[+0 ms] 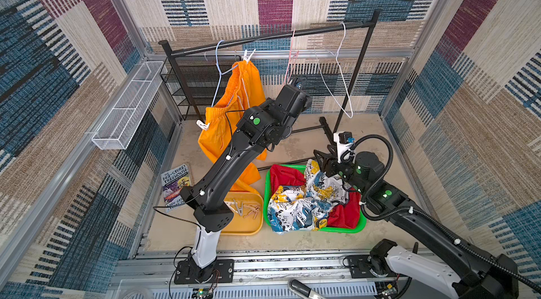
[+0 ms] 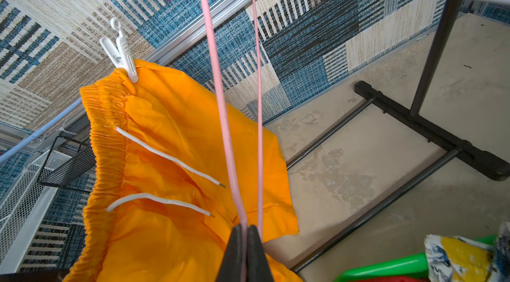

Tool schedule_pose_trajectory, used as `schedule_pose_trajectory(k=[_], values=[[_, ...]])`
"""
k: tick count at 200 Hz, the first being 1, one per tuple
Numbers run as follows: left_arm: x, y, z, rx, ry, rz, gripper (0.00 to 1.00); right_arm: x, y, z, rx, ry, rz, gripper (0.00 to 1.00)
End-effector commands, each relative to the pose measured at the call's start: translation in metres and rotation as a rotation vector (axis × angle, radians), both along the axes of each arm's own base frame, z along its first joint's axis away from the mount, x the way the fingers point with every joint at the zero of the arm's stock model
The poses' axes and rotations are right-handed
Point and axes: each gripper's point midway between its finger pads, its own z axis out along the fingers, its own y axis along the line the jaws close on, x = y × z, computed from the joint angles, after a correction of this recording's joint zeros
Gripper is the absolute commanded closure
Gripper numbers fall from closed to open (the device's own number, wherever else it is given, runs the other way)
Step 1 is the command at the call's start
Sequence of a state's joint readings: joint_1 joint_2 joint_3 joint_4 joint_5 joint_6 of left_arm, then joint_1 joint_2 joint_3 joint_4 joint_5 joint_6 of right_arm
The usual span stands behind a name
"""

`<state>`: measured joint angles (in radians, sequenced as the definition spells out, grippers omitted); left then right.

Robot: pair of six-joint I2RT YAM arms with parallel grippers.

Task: Remove the clothespins securing shorts to the hanger
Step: Place the hanger on the clothesline, then pick up the hanger from the clothesline.

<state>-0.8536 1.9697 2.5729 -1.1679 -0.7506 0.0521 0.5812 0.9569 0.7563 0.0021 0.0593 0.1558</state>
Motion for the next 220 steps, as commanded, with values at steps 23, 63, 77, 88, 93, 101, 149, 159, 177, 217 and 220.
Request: schedule_pose_trajectory(k=[23,63,77,88,93,101,149,159,177,217,220], values=[[-0.016,0.003,0.019,-0.079,-0.008,-0.041,0.56,0.0,0.003,0.007,0.017,-0.026,0.013,0.31],[-0.052,0.009,0.035,-0.175,0.034,-0.177,0.34,-0.003,0.003,0.014,0.022,-0.057,0.024,0.24],[-0.068,0.013,0.036,-0.204,0.058,-0.224,0.33,-0.003,0.003,0.014,0.021,-0.061,0.027,0.23],[-0.08,0.018,0.037,-0.225,0.068,-0.253,0.33,-0.003,0.004,0.013,0.02,-0.061,0.033,0.23],[-0.084,0.021,0.038,-0.234,0.07,-0.265,0.32,-0.003,0.005,0.013,0.019,-0.063,0.035,0.23],[-0.092,0.025,0.04,-0.251,0.071,-0.284,0.32,-0.004,0.006,0.012,0.02,-0.063,0.044,0.23],[-0.105,0.07,0.046,-0.312,0.07,-0.261,0.32,-0.007,0.015,0.013,0.026,-0.079,0.096,0.22],[-0.103,0.078,0.048,-0.322,0.068,-0.248,0.32,-0.008,0.017,0.012,0.024,-0.079,0.108,0.22],[-0.098,0.093,0.049,-0.326,0.074,-0.21,0.33,-0.009,0.022,0.01,0.019,-0.076,0.123,0.22],[-0.094,0.109,0.061,-0.318,0.051,-0.181,0.33,-0.011,0.031,0.004,0.001,-0.066,0.148,0.22],[-0.093,0.111,0.061,-0.316,0.05,-0.175,0.33,-0.011,0.032,0.004,0.001,-0.065,0.15,0.22]])
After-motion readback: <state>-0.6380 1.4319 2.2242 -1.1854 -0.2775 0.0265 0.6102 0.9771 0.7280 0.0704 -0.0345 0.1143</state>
